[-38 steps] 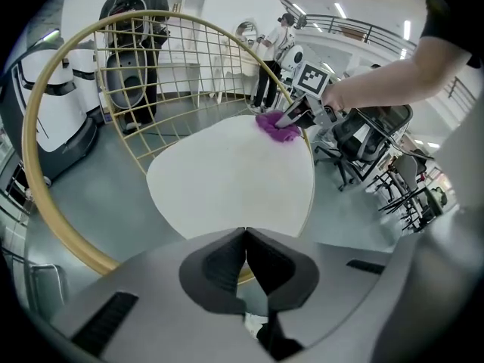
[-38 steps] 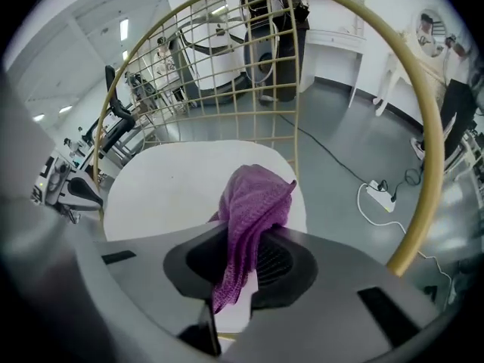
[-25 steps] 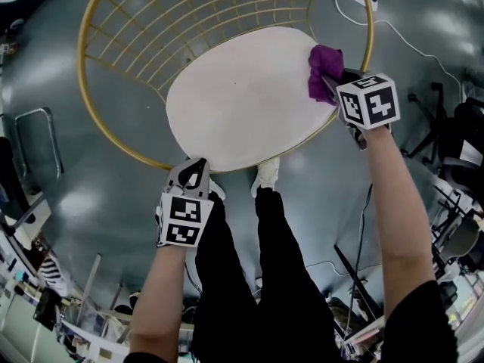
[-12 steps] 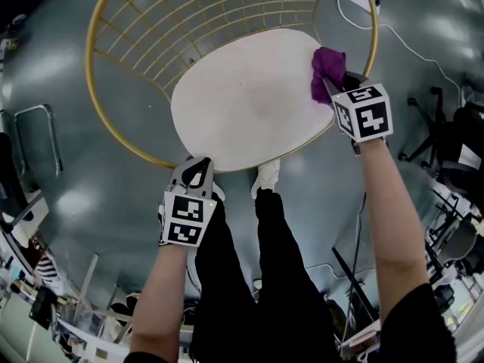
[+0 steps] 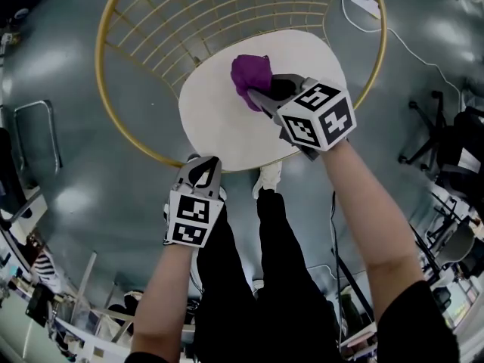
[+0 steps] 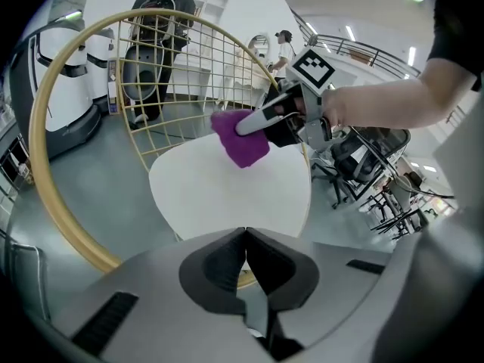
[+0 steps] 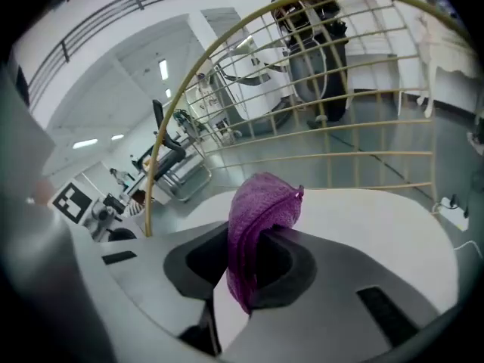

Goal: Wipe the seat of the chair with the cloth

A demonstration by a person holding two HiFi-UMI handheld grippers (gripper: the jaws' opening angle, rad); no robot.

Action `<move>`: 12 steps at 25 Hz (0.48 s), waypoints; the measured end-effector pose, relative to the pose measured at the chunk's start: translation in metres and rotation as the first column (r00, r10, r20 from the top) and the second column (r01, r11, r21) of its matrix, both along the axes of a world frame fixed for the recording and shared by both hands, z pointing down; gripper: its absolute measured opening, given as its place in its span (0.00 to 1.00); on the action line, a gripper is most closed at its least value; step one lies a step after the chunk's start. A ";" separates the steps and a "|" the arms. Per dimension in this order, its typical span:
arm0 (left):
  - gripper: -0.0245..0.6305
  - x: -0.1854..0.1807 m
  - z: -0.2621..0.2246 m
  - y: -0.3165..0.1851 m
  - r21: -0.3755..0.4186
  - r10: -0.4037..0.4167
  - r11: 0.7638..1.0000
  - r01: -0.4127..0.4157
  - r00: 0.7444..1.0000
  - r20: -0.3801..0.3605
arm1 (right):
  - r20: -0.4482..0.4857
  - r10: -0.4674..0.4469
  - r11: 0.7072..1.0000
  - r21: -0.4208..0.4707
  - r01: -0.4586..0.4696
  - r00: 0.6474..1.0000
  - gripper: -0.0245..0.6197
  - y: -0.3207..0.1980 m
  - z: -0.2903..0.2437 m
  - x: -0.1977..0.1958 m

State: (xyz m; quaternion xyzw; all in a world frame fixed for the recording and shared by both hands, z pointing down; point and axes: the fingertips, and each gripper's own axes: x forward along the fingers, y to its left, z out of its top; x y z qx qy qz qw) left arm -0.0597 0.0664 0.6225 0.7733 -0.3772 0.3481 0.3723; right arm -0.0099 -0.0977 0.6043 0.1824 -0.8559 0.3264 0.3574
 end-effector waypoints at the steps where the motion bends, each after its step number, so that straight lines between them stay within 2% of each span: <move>1: 0.06 0.000 0.000 0.000 0.002 0.001 1.000 -0.001 1.000 -0.004 | 0.031 -0.016 0.999 -0.032 0.017 0.999 0.15 0.005 0.000 -0.017; 7: 0.06 -0.001 -0.002 -0.001 0.007 0.002 1.000 -0.002 0.999 -0.033 | 0.149 -0.140 0.970 -0.179 0.166 0.979 0.15 0.039 -0.001 -0.096; 10: 0.06 -0.001 -0.004 0.000 0.017 0.003 1.000 -0.002 0.999 -0.045 | 0.124 -0.219 0.952 -0.188 0.240 0.968 0.15 0.052 0.009 -0.118; 12: 0.06 0.001 -0.004 0.000 0.020 0.006 1.000 -0.004 0.998 -0.057 | 0.076 -0.239 0.951 -0.181 0.249 0.968 0.15 0.050 0.020 -0.120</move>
